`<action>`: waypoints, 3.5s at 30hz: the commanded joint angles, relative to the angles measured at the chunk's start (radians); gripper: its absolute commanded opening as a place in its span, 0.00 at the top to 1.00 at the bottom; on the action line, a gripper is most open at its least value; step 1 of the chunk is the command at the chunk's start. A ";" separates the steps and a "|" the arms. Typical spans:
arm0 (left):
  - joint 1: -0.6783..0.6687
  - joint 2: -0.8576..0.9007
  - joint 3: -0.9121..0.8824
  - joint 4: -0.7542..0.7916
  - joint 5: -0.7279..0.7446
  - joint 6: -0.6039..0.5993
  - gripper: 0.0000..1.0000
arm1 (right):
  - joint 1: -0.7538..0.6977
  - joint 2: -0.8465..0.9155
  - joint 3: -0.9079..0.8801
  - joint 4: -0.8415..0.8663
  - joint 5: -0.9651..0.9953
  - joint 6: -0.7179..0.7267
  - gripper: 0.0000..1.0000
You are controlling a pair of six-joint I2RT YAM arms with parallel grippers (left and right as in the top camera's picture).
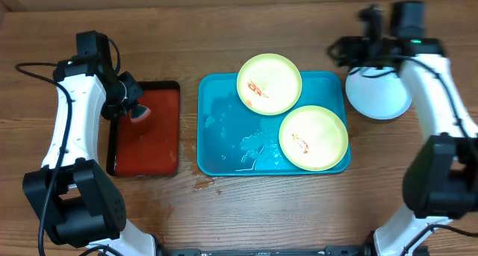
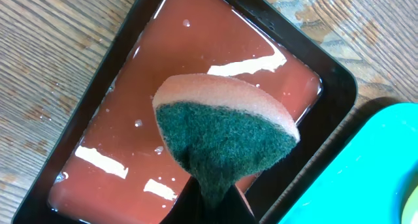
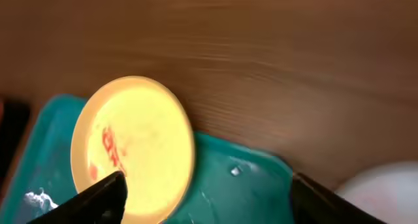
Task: Clean dirty plates on tray and stack at the side
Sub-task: 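Lift the white plate with the right gripper and place it right of the tray, then grasp the rim of the upper yellow plate with the right gripper, then move the sponge with the left gripper onto the yellow plate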
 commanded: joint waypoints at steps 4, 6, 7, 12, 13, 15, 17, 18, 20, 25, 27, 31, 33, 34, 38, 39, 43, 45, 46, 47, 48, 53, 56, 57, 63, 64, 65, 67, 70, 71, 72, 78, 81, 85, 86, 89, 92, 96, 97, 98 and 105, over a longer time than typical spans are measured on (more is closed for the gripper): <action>-0.033 -0.023 0.019 0.004 0.018 0.001 0.96 | 0.195 0.155 0.000 0.105 0.324 -0.183 0.07; -0.037 -0.023 0.019 0.004 0.018 0.001 0.96 | 0.219 0.182 0.000 0.136 0.348 -0.202 0.06; -0.040 -0.023 0.019 0.004 0.018 0.001 0.96 | 0.229 0.191 0.000 0.150 0.348 -0.209 0.06; -0.045 -0.023 0.019 0.005 0.014 0.001 0.96 | 0.249 0.210 0.000 0.173 0.329 -0.256 0.10; -0.045 -0.023 0.019 0.005 0.014 0.001 0.96 | 0.250 0.215 0.000 0.177 0.320 -0.264 0.12; -0.045 -0.023 0.019 0.006 0.014 0.001 0.96 | 0.250 0.221 0.000 0.181 0.297 -0.284 0.18; -0.045 -0.023 0.019 0.008 0.014 0.001 0.96 | 0.250 0.231 0.000 0.193 0.275 -0.284 0.21; -0.045 -0.023 0.019 0.008 0.014 0.001 0.96 | 0.250 0.235 0.000 0.197 0.266 -0.283 0.21; -0.045 -0.023 0.019 0.008 0.014 0.001 0.96 | 0.250 0.251 0.000 0.210 0.249 -0.283 0.23; -0.045 -0.023 0.019 0.008 0.014 0.001 0.96 | 0.250 0.280 0.000 0.234 0.243 -0.280 0.27; -0.045 -0.023 0.019 0.008 0.014 0.001 0.96 | 0.250 0.285 0.000 0.239 0.243 -0.279 0.29; -0.045 -0.023 0.019 0.008 0.014 0.001 0.96 | 0.249 0.288 0.000 0.240 0.243 -0.279 0.33; -0.045 -0.023 0.019 0.008 0.014 0.001 0.96 | 0.249 0.290 0.000 0.240 0.243 -0.279 0.36; -0.045 -0.023 0.019 0.008 0.014 0.001 0.96 | 0.249 0.290 0.000 0.240 0.243 -0.278 0.37; -0.045 -0.023 0.019 0.008 0.014 0.001 0.96 | 0.249 0.290 0.000 0.240 0.243 -0.265 0.67; -0.045 -0.023 0.019 0.008 0.014 0.001 0.96 | 0.249 0.290 0.000 0.240 0.243 -0.255 0.67; -0.045 -0.023 0.019 0.008 0.014 0.001 0.96 | 0.249 0.290 0.000 0.229 0.243 -0.252 0.67; -0.045 -0.023 0.019 0.008 0.014 0.001 0.96 | 0.249 0.290 0.000 0.224 0.243 -0.251 0.72; -0.045 -0.023 0.019 0.008 0.014 0.001 0.96 | 0.249 0.290 0.000 0.220 0.243 -0.251 0.77; -0.045 -0.023 0.019 0.008 0.014 0.001 0.95 | 0.249 0.290 0.000 0.217 0.243 -0.246 0.83; -0.045 -0.023 0.019 0.008 0.014 0.001 0.96 | 0.249 0.290 0.000 0.214 0.243 -0.232 0.88; -0.045 -0.023 0.019 0.008 0.015 0.001 0.96 | 0.251 0.290 0.005 0.210 0.242 -0.156 0.96; -0.045 -0.023 0.019 0.008 0.015 0.001 0.96 | 0.251 0.282 0.034 0.159 0.239 -0.110 0.96; -0.045 -0.023 0.019 0.008 0.015 0.001 0.96 | 0.251 0.279 0.049 0.132 0.232 -0.091 0.96; -0.046 -0.023 0.019 0.019 0.075 0.053 0.96 | 0.251 0.259 0.150 -0.092 0.077 0.033 0.96; -0.047 -0.023 0.019 0.023 0.101 0.074 0.96 | 0.251 0.259 0.162 -0.129 0.044 0.050 0.96; -0.048 -0.023 0.019 0.027 0.126 0.089 0.96 | 0.251 0.259 0.167 -0.161 0.013 0.064 0.96; -0.054 -0.023 0.019 0.033 0.163 0.105 0.96 | 0.252 0.259 0.166 -0.224 -0.039 0.071 0.96; -0.074 -0.023 0.019 0.041 0.173 0.110 0.96 | 0.261 0.259 0.153 -0.295 -0.043 0.079 0.96; -0.093 -0.023 0.019 0.045 0.173 0.110 0.96 | 0.267 0.259 0.143 -0.313 -0.030 0.129 0.96; -0.107 -0.023 0.019 0.047 0.173 0.110 0.96 | 0.271 0.259 0.136 -0.314 -0.013 0.165 0.96; -0.203 -0.023 0.019 0.068 0.167 0.110 0.96 | 0.297 0.260 0.094 -0.254 0.054 0.199 0.96; -0.249 -0.023 0.019 0.082 0.165 0.105 0.96 | 0.319 0.260 0.068 -0.220 0.111 0.215 0.96; -0.308 -0.021 0.019 0.091 0.151 0.070 0.96 | 0.348 0.260 0.051 -0.208 0.253 0.304 0.96; -0.322 -0.018 0.019 0.094 0.150 0.059 0.96 | 0.352 0.260 0.051 -0.208 0.261 0.314 0.96; -0.357 0.000 0.019 0.105 0.150 0.032 0.96 | 0.362 0.260 0.051 -0.206 0.259 0.328 0.78; -0.391 0.024 0.019 0.115 0.152 0.010 0.95 | 0.365 0.260 0.051 -0.193 0.263 0.319 0.73; -0.433 0.056 0.019 0.149 0.163 -0.008 0.96 | 0.365 0.260 0.051 -0.174 0.263 0.241 0.70; -0.445 0.064 0.019 0.163 0.166 -0.008 0.96 | 0.365 0.260 0.049 -0.167 0.263 0.223 0.69; -0.457 0.070 0.019 0.178 0.167 -0.008 0.96 | 0.365 0.260 0.047 -0.159 0.263 0.218 0.68; -0.528 0.119 0.019 0.235 0.166 -0.058 0.96 | 0.367 0.272 0.047 -0.168 0.255 0.227 0.96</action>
